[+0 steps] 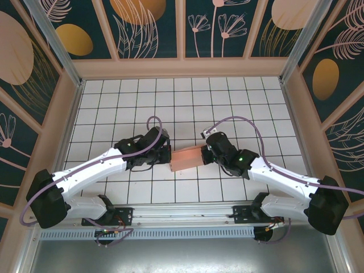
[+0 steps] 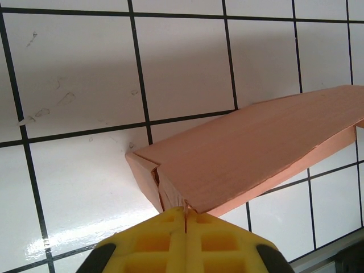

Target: Fold the paper box

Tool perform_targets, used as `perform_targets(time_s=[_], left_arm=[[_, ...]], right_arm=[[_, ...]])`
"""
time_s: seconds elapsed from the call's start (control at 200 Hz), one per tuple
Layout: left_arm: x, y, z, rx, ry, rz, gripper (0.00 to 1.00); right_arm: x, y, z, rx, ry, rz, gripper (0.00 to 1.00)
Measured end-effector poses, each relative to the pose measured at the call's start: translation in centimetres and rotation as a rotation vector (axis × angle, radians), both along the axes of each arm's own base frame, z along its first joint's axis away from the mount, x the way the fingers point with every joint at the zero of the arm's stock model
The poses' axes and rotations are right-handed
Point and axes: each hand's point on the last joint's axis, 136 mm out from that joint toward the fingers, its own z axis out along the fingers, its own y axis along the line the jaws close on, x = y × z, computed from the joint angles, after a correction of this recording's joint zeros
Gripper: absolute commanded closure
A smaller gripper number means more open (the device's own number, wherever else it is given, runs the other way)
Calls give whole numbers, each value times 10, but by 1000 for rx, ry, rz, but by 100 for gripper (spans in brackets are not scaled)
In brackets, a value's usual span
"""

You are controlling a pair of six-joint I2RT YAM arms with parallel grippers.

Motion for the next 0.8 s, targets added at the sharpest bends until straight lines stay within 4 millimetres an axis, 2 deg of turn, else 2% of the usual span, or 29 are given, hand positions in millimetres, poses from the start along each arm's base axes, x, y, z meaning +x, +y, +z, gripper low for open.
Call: perform_targets(time_s=[0.3, 0.801], left_arm=[[-4, -10, 7, -70, 46, 19, 100], [-7, -11, -7, -82, 54, 15, 100]], right_arm=[[3, -5, 0, -18, -15, -23, 100], [-1, -7, -3, -5, -31, -17, 100]])
